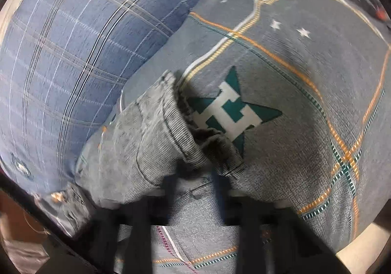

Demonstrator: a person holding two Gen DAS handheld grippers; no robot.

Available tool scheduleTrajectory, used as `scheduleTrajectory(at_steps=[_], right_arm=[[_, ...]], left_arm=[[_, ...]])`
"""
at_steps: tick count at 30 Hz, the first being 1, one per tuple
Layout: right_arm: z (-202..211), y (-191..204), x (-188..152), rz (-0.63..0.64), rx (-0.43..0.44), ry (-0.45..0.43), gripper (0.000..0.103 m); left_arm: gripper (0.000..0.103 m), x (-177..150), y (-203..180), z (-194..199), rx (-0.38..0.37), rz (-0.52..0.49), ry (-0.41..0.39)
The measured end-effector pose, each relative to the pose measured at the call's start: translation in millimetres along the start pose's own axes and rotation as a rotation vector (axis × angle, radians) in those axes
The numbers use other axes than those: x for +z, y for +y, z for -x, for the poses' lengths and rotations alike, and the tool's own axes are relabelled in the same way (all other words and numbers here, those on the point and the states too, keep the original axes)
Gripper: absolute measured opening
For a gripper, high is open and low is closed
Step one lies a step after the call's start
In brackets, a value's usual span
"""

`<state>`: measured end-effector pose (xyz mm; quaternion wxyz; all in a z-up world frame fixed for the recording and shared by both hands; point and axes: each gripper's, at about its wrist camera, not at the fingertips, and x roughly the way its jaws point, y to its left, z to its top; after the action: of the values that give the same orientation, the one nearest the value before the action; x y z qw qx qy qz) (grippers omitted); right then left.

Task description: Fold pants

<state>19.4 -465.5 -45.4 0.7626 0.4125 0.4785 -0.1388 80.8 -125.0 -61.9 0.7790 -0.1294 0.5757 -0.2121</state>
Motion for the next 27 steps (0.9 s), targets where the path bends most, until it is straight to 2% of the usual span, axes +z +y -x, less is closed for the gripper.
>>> scheduleTrajectory(at_steps=[5,7,9,11,12,13,14,15,17,18,19,21,22,24,27], right_arm=[[47,15,-10,0.071,0.008,-0.155,0.007],[61,18,-18,0.082,-0.008,-0.176,0.007],[57,19,-22,0.083,-0.044,-0.157,0.007],[35,12,-19,0.084,-0.128,-0.08,0.013],[16,8,-16,0.078,-0.18,-0.005,0.02],[9,4,-16,0.079,-0.203,0.035,0.028],[2,1,-16,0.062,-0.207,0.072,0.029],[4,0,-16,0.05,-0.188,0.064,0.03],[28,10,-16,0.074,-0.107,-0.041,0.056],[45,20,-17,0.113,-0.082,-0.124,0.075],[60,29,-20,0.151,-0.057,-0.195,0.081],[77,45,-28,0.224,-0.013,-0.277,0.081],[83,54,-33,0.268,0.032,-0.298,0.081],[83,79,-45,0.37,0.16,-0.266,0.081],[65,123,-62,0.488,0.277,-0.143,0.08]], left_arm=[[0.005,-1,-1,11,-0.041,-0.009,-0.008],[0.005,-1,-8,15,-0.01,-0.042,-0.019],[0.005,-2,-11,9,0.032,-0.066,-0.005],[0.005,-4,-9,0,0.055,-0.068,0.017],[0.006,-5,-8,-1,0.056,-0.069,0.01],[0.006,-5,-10,1,0.061,-0.079,0.007],[0.011,-4,-12,3,0.068,-0.086,0.013],[0.017,-2,-14,9,0.072,-0.093,0.013],[0.028,0,-14,26,0.064,-0.091,-0.025],[0.034,3,-14,41,0.07,-0.093,-0.058],[0.038,8,-14,58,0.074,-0.094,-0.096],[0.06,16,-11,87,0.092,-0.097,-0.15],[0.064,21,-9,99,0.103,-0.096,-0.168],[0.066,34,7,131,0.121,-0.081,-0.203],[0.069,54,37,155,0.166,-0.065,-0.21]])
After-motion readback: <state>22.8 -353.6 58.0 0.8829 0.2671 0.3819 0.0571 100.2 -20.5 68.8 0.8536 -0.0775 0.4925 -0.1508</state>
